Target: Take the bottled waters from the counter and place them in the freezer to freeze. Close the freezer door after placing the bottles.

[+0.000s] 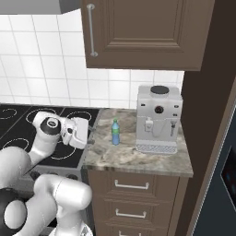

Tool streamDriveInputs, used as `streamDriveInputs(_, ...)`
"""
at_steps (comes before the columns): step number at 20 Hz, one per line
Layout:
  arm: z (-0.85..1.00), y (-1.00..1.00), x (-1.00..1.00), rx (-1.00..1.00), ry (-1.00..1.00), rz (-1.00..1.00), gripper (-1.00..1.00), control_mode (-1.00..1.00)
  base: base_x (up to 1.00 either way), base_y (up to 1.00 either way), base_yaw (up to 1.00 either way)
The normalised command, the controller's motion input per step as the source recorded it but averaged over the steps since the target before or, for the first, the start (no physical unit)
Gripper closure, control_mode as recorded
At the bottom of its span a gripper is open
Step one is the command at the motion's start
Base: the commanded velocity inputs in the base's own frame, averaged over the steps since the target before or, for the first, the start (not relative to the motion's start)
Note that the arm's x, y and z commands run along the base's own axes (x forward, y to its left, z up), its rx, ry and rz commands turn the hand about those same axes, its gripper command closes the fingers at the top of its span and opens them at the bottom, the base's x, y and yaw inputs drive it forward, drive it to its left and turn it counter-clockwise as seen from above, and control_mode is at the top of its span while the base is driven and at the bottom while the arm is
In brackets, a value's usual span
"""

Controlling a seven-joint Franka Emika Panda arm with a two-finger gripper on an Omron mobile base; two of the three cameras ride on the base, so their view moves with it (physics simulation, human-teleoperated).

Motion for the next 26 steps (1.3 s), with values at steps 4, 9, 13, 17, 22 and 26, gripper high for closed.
streamDriveInputs(4,-0.09,0.00,0.45,0.00,0.10,-0.19,-1.00,-1.00,0.00,0.00,0.00)
streamDriveInputs(9,0.00,0.00,0.03,0.00,0.00,0.00,-1.00,-1.00,0.00,0.00,0.00)
streamDriveInputs(13,0.00,0.00,0.06,0.00,0.00,0.00,-1.00,-1.00,0.00,0.00,0.00)
streamDriveInputs(17,-0.08,0.00,0.34,0.00,0.00,0.00,-1.00,-1.00,0.00,0.00,0.00)
streamDriveInputs(22,-0.17,-0.02,0.37,0.00,0.00,0.00,-1.00,-1.00,0.00,0.00,0.00)
streamDriveInputs(26,-0.21,-0.04,0.22,0.00,0.00,0.00,-1.00,-1.00,0.00,0.00,0.00)
